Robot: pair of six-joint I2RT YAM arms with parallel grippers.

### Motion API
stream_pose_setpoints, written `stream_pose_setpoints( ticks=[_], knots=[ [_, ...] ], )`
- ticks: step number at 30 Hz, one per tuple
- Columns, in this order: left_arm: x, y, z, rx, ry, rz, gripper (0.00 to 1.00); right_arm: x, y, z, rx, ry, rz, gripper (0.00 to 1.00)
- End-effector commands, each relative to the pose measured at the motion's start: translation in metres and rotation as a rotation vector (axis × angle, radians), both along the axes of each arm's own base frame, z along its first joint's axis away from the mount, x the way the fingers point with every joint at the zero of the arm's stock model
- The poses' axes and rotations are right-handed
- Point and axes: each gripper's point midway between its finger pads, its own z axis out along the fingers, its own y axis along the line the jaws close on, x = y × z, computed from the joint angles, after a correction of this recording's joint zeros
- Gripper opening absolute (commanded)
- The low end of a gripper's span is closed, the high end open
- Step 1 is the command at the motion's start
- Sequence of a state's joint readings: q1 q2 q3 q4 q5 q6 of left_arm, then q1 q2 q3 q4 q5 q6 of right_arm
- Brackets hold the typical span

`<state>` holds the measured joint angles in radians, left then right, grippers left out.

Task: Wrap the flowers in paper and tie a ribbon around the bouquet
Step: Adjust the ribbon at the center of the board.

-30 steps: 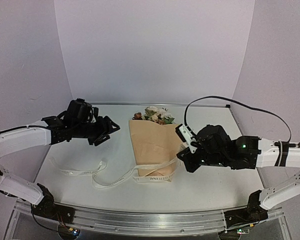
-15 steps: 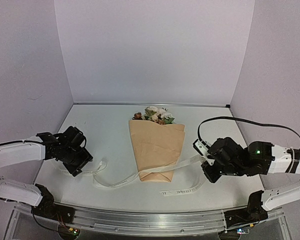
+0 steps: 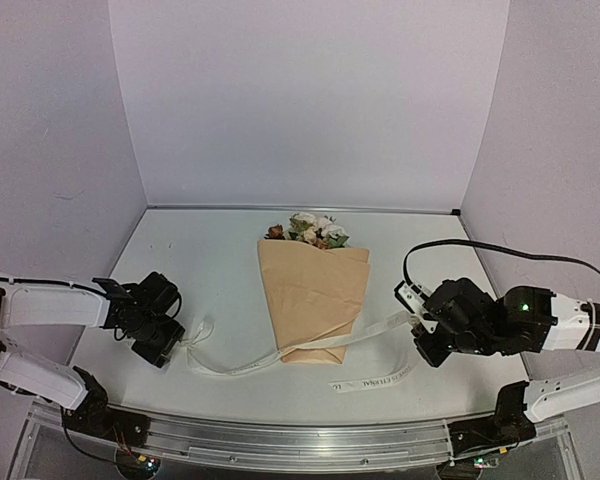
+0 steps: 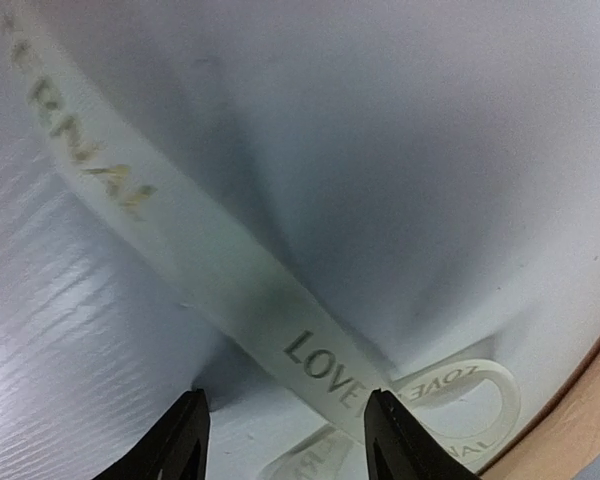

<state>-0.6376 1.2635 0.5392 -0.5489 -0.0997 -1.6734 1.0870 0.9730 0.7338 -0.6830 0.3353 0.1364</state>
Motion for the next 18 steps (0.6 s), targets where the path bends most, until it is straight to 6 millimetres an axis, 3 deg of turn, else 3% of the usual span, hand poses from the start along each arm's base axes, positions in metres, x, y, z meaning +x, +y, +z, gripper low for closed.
stream_pose_setpoints(
  ticks=[1, 6, 11, 13, 18],
  knots=[
    [0.022, -0.021, 0.003, -0.072, -0.034, 0.035, 0.51, 0.001, -0.005, 0.002, -0.011, -0.015, 0.0, 0.0],
    [0.025, -0.023, -0.006, -0.061, -0.01, 0.049, 0.39, 0.004, -0.01, 0.006, -0.014, -0.038, -0.008, 0.0],
    [0.039, -0.014, -0.001, 0.005, -0.058, 0.019, 0.12, 0.009, -0.022, 0.007, -0.012, -0.05, -0.05, 0.0],
    [0.047, -0.002, 0.003, 0.054, -0.074, -0.007, 0.01, 0.012, -0.03, 0.007, -0.024, -0.046, -0.078, 0.0],
    [0.058, 0.054, 0.026, 0.276, -0.112, -0.019, 0.0, 0.023, -0.073, 0.009, -0.148, -0.032, -0.223, 0.0]
  ],
)
